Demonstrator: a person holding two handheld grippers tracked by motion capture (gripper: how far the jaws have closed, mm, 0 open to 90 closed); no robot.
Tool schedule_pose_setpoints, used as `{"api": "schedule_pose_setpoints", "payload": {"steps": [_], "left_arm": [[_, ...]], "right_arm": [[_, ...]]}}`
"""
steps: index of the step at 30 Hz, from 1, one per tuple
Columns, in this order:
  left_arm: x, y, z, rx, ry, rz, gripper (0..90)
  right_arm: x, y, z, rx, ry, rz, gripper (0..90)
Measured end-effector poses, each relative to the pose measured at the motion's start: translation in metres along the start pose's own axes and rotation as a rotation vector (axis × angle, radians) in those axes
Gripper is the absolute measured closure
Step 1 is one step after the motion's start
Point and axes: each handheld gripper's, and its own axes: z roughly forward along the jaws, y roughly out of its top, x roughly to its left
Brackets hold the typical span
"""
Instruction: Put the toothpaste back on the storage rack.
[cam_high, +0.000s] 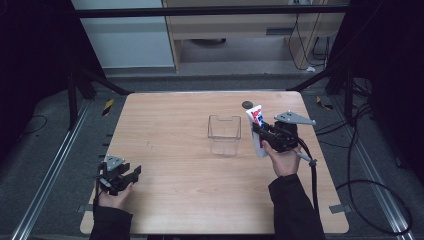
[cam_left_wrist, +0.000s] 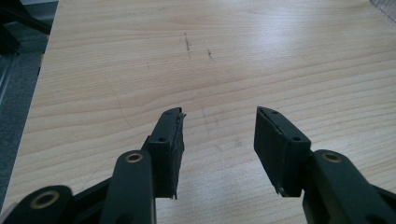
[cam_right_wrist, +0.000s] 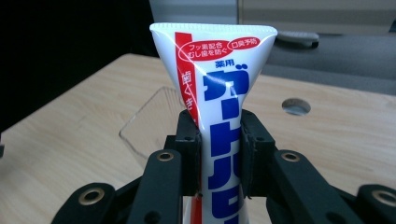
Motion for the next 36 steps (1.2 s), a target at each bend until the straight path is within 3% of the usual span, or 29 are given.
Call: {"api": "schedule_pose_setpoints", "payload": {"steps": [1,6,15,36], "left_arm": [[0.000,0.000,0.000,0.000,0.000,0.000,51.8],[-0.001,0.000,0.001,0.000,0.002,0.001,51.9],[0.000,0.000,0.001,0.000,0.002,-0.001,51.9],[0.001,0.000,0.001,-0.003,0.000,-0.004,51.8]], "right_arm": [[0.000,0.000,0.000,0.000,0.000,0.000,72.6],[-0.001,0.006,0.004,-0.103,-0.027,0.040,72.6],[0.003,0.020,0.013,-0.197,-0.059,0.072,72.5],[0.018,0.039,0.049,-0.291,-0.064,0.106,72.2]]}}
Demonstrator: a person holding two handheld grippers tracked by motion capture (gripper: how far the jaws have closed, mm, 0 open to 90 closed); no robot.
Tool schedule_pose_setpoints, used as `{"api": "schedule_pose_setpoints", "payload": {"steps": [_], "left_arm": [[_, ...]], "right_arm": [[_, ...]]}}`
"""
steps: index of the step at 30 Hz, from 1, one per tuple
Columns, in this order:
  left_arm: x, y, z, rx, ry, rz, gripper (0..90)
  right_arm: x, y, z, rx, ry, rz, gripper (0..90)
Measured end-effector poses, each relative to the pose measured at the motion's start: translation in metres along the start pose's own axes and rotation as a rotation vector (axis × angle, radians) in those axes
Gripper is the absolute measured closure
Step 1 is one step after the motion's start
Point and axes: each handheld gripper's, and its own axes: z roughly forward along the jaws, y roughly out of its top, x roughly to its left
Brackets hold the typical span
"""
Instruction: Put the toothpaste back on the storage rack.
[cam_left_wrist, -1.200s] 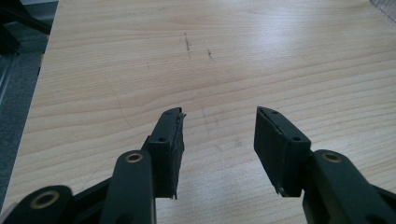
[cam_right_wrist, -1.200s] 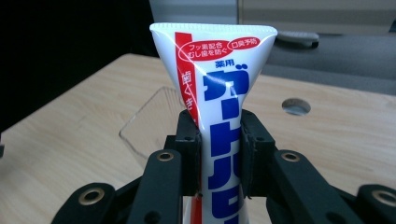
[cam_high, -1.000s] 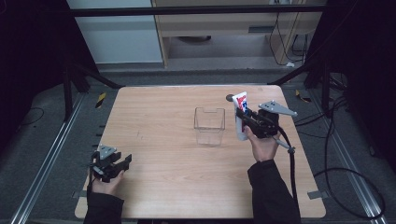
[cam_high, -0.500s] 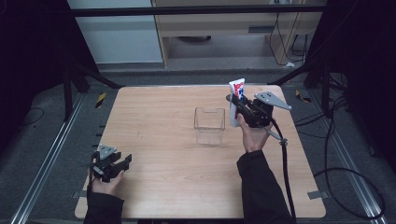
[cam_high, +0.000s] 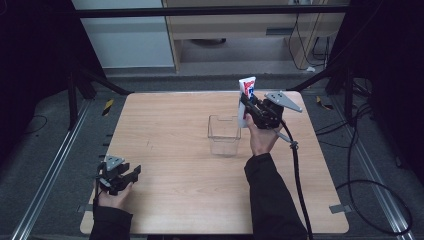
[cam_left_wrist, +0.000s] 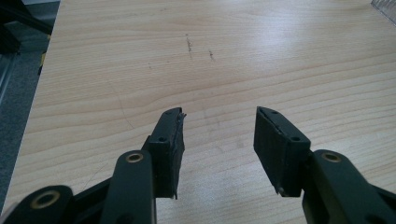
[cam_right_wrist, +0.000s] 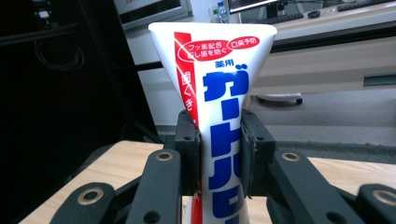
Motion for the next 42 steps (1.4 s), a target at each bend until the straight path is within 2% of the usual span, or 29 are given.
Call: {"api": "schedule_pose_setpoints", "payload": {"steps": [4,18,26,42], "left_arm": [[0.000,0.000,0.000,-0.001,0.000,-0.001,51.8],[0.001,0.000,0.000,-0.002,0.001,0.000,51.8],[0.001,0.000,0.000,-0.002,0.002,0.000,51.9],[0.000,0.000,0.000,-0.001,0.003,0.003,51.8]], "right_arm": [[0.001,-0.005,0.008,-0.014,-0.008,0.003,72.2],[0.006,-0.032,0.029,0.035,0.001,0.020,72.0],[0.005,-0.054,0.037,0.091,-0.005,0.022,71.7],[0.007,-0.080,0.045,0.177,-0.011,0.011,71.1]]}}
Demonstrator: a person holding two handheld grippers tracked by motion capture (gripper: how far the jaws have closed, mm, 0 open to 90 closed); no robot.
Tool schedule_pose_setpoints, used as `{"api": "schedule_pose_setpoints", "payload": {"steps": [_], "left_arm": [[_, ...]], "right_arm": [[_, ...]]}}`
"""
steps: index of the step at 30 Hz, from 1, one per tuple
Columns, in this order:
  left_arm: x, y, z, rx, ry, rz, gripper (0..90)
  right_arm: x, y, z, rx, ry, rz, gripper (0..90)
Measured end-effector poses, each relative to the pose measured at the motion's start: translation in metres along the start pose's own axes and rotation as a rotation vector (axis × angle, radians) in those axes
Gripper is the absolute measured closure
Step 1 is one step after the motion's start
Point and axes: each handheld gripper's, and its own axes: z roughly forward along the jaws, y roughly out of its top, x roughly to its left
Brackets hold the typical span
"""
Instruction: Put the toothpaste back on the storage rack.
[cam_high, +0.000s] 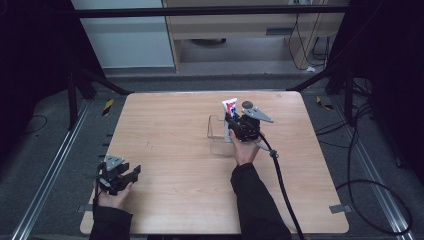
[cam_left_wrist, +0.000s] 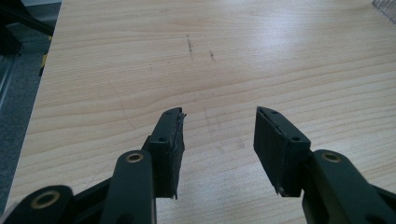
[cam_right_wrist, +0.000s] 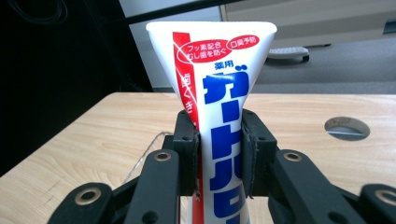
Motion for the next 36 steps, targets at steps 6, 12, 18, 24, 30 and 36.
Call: {"api": "schedule_pose_setpoints", "payload": {"steps": [6,12,18,24,30,36], "left_arm": [[0.000,0.000,0.000,0.000,0.000,0.000,51.8],[0.000,0.000,0.000,0.001,0.000,0.000,51.8],[0.000,0.000,0.000,0.003,0.000,0.001,51.8],[0.000,0.000,0.000,0.004,0.000,0.001,51.8],[-0.001,0.000,0.000,0.004,0.000,0.003,51.7],[-0.001,0.000,0.000,0.004,-0.001,0.003,51.6]], "right_arm": [[0.002,-0.006,0.004,0.045,-0.016,-0.019,70.7],[0.002,-0.011,0.004,0.071,-0.022,-0.028,70.2],[0.001,-0.016,0.002,0.125,-0.030,-0.047,69.0],[0.004,-0.020,0.003,0.165,-0.055,-0.090,68.0],[0.003,-0.020,0.000,0.181,-0.037,-0.090,63.6],[0.003,-0.021,-0.001,0.175,-0.023,-0.091,60.5]]}}
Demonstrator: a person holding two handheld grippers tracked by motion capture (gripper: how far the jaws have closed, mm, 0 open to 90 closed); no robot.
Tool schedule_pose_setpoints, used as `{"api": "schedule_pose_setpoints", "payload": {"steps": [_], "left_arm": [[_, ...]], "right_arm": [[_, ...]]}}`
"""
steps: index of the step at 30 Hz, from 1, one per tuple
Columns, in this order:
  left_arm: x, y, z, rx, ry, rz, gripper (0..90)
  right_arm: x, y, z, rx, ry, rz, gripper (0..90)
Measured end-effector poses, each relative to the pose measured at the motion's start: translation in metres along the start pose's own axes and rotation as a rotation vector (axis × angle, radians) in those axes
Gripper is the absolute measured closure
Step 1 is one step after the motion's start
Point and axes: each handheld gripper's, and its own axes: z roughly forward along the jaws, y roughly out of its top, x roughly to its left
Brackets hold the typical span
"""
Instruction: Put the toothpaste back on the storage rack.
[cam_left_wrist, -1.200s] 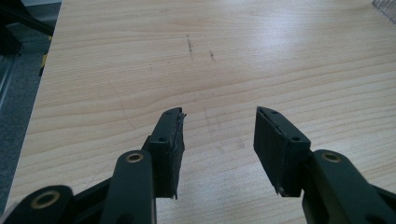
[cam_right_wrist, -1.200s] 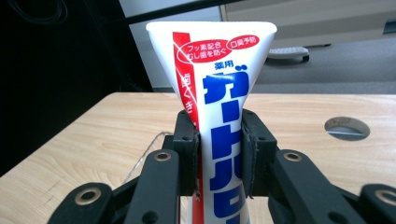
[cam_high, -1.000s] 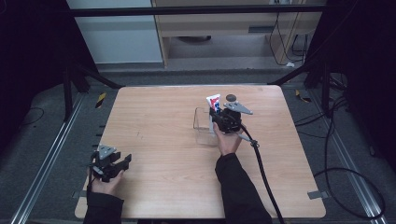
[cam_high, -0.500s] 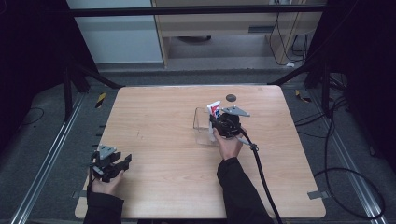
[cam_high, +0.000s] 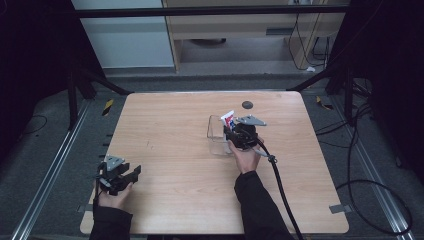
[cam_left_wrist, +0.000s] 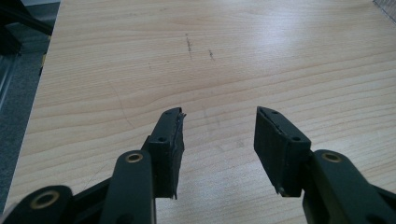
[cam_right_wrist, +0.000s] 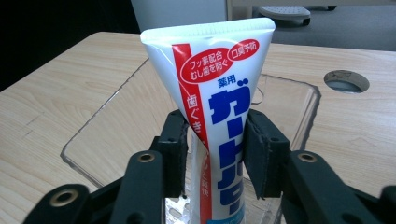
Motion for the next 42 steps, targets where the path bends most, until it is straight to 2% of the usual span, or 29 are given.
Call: {"api": "schedule_pose_setpoints", "payload": {"steps": [8,11,14,20,22,23,26,28,30,35,36,37,39,42], "left_arm": [[0.000,0.000,0.000,0.000,0.000,0.000,51.6],[0.000,0.000,0.000,0.001,-0.001,0.000,51.6],[0.000,0.000,0.000,0.000,-0.001,0.000,51.5],[0.000,0.000,0.000,0.001,0.000,0.000,51.4],[0.000,0.000,0.000,0.001,0.000,0.000,51.2],[0.000,0.000,0.000,0.001,0.001,0.000,51.0],[0.000,0.000,0.000,0.001,-0.001,-0.001,50.7],[0.000,0.000,0.001,0.004,-0.002,0.003,50.5],[-0.001,0.000,0.001,0.005,-0.004,0.002,50.2],[-0.001,0.000,0.001,0.006,-0.002,0.005,49.8],[-0.001,0.000,0.001,0.005,-0.001,0.005,49.6],[-0.001,0.000,0.001,0.005,-0.001,0.005,49.4],[-0.001,-0.001,0.001,0.007,-0.002,0.004,49.1],[-0.002,-0.001,0.002,0.011,-0.003,0.009,48.5]], "right_arm": [[0.007,0.000,-0.001,-0.017,-0.001,-0.036,44.4],[0.007,0.001,-0.004,-0.030,-0.013,-0.044,41.6],[0.006,0.005,-0.012,-0.054,0.006,-0.029,37.3],[0.005,0.013,-0.031,-0.105,0.018,-0.040,30.9],[0.004,0.014,-0.034,-0.106,0.019,-0.043,29.8],[0.002,0.015,-0.042,-0.097,0.033,-0.047,26.7],[-0.002,0.016,-0.049,-0.084,0.046,-0.052,25.5],[-0.010,0.014,-0.062,-0.065,0.058,-0.062,23.3],[-0.016,0.012,-0.070,-0.055,0.067,-0.048,21.7],[-0.028,0.008,-0.085,-0.034,0.047,-0.070,16.6],[-0.034,0.002,-0.094,-0.035,0.061,-0.061,15.7],[-0.034,0.002,-0.094,-0.035,0.061,-0.061,15.7],[-0.043,-0.009,-0.104,-0.038,0.082,-0.018,15.7],[-0.050,-0.020,-0.111,-0.033,0.080,-0.012,15.4]]}}
